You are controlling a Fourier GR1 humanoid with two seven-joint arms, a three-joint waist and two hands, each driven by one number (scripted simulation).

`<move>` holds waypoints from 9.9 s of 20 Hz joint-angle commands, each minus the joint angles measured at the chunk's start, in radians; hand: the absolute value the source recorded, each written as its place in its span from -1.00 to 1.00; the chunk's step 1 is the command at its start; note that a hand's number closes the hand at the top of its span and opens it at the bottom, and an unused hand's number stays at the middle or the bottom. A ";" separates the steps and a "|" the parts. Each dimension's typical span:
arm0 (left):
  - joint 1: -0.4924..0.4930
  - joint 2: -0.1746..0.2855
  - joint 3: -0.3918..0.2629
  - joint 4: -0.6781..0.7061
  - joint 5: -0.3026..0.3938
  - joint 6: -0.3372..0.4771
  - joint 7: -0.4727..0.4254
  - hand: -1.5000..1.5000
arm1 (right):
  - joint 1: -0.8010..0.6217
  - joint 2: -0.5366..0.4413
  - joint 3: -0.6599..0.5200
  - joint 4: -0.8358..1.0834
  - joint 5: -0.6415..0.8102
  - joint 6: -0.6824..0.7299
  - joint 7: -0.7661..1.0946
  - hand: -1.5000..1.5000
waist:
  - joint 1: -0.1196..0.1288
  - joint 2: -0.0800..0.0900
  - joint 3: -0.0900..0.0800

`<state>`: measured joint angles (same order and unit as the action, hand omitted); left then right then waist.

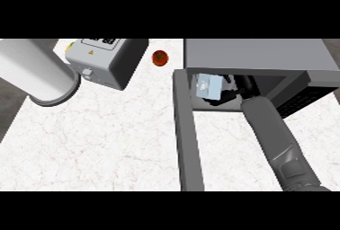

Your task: Pick up the milk, place it into the microwave and close the microwave

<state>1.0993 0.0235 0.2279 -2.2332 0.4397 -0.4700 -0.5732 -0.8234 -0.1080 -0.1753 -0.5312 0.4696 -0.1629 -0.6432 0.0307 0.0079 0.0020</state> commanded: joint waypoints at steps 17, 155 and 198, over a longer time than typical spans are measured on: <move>-0.215 0.072 0.029 0.103 -0.035 0.023 0.080 -1.00 | -0.229 -0.072 -0.135 0.300 0.030 -0.452 0.078 -1.00 | 0.082 0.047 0.001; -1.999 -0.024 -0.939 1.433 0.397 1.025 0.025 1.00 | 0.768 -0.433 -0.230 -1.188 -0.920 0.776 0.328 -1.00 | -0.340 0.086 -0.007; -2.071 -0.024 -1.032 1.498 0.569 1.026 -0.122 1.00 | 0.585 -0.638 -0.346 -0.900 -1.016 0.887 0.325 -1.00 | -0.325 0.101 0.002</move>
<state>-0.8666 -0.0005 -0.8683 -0.8256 0.9912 0.5661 -0.7186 -0.2273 -0.7356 -0.5138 -1.4579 -0.5292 0.7093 -0.3152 -0.2822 0.0989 0.0066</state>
